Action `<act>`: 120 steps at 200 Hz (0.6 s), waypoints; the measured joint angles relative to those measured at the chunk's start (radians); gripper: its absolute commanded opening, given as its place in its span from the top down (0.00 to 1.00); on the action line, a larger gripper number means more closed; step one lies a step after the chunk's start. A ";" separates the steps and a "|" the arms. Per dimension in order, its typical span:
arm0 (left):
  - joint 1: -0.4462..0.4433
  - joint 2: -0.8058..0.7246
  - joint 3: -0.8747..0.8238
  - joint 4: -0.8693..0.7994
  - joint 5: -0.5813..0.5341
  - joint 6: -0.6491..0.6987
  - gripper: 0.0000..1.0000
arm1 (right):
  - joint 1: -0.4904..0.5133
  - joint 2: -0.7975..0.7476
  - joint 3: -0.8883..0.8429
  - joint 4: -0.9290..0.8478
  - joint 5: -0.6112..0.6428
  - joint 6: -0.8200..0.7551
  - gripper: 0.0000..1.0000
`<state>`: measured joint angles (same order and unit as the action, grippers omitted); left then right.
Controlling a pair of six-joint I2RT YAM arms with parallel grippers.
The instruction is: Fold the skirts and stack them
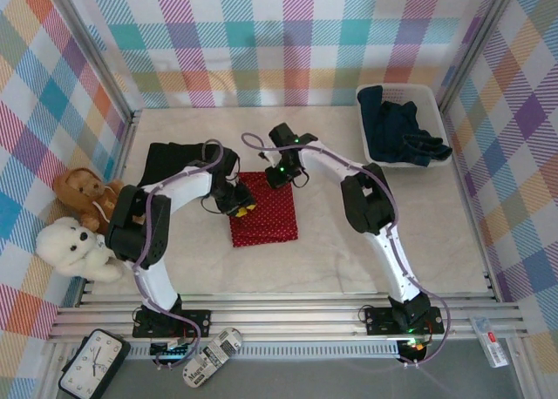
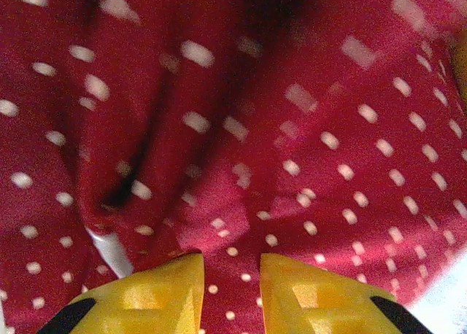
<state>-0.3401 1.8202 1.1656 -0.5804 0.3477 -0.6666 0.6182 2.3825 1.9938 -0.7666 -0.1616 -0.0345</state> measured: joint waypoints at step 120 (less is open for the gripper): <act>0.033 -0.031 0.137 -0.077 -0.024 0.304 0.45 | -0.025 -0.642 -0.844 0.329 -0.093 0.517 0.50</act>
<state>-0.3069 1.7889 1.3022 -0.6571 0.3241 -0.3622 0.5934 1.7405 1.1496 -0.4374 -0.2546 0.4828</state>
